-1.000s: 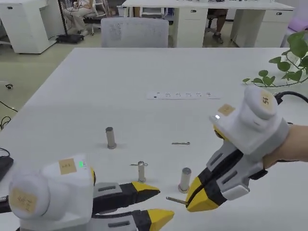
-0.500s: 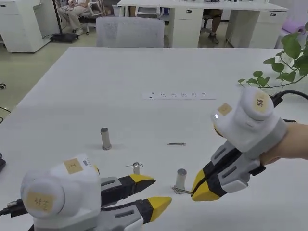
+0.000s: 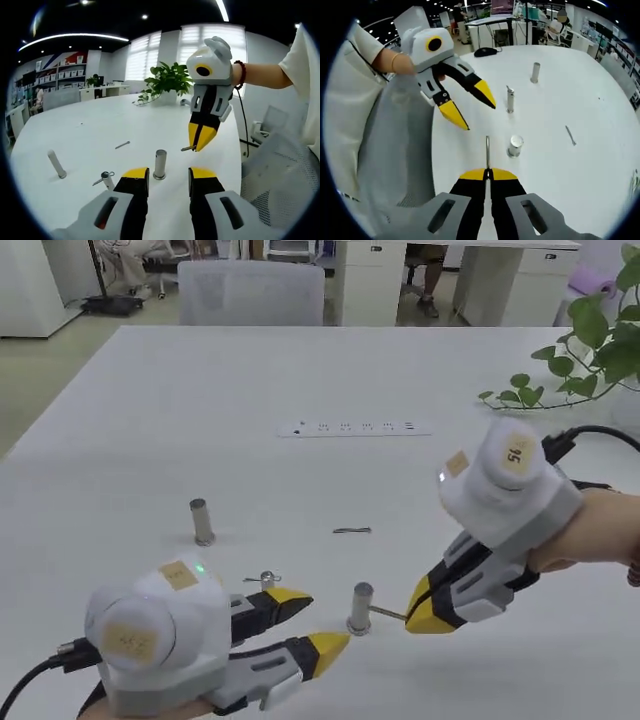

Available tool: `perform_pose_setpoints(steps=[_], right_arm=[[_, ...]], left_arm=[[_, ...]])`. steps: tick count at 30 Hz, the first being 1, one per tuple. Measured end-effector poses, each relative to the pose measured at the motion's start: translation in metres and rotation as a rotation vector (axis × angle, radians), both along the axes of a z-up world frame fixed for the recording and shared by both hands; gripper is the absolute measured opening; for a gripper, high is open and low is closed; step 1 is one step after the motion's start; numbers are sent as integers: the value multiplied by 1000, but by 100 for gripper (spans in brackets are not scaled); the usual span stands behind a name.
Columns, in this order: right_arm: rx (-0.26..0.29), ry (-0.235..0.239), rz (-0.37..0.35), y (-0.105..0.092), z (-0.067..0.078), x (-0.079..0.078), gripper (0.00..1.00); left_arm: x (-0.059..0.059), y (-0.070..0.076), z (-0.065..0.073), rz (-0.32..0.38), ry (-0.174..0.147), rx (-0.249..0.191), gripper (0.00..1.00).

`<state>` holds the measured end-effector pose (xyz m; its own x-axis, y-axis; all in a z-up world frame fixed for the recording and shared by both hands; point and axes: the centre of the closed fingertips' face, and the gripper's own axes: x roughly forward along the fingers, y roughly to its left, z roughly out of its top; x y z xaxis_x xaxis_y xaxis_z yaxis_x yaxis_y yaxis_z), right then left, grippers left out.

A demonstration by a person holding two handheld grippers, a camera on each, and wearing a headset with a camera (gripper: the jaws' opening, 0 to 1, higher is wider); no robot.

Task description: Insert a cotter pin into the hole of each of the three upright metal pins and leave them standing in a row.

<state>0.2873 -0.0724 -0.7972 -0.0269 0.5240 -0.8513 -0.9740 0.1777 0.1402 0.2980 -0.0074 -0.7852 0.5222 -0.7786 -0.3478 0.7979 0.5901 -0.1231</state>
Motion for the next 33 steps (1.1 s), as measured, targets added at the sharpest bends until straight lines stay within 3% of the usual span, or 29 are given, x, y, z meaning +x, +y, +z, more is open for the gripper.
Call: perform_pose_setpoints(steps=[9,19,23,33], right_arm=[[-52,-17,-41,-7,-7,14,3],[-89,-7,-71,-12,-15,18,3],[-115,-24,-70,-15,-19,22,3],[-115,-5,-81,-15,-26,27,3]], left_arm=[[15,-7,-13,15,7,22,30],[27,-18,-21,18,14,32,30],[31,-21,-25,22,18,39,29],[37,-32,-36,26,41,56,27]])
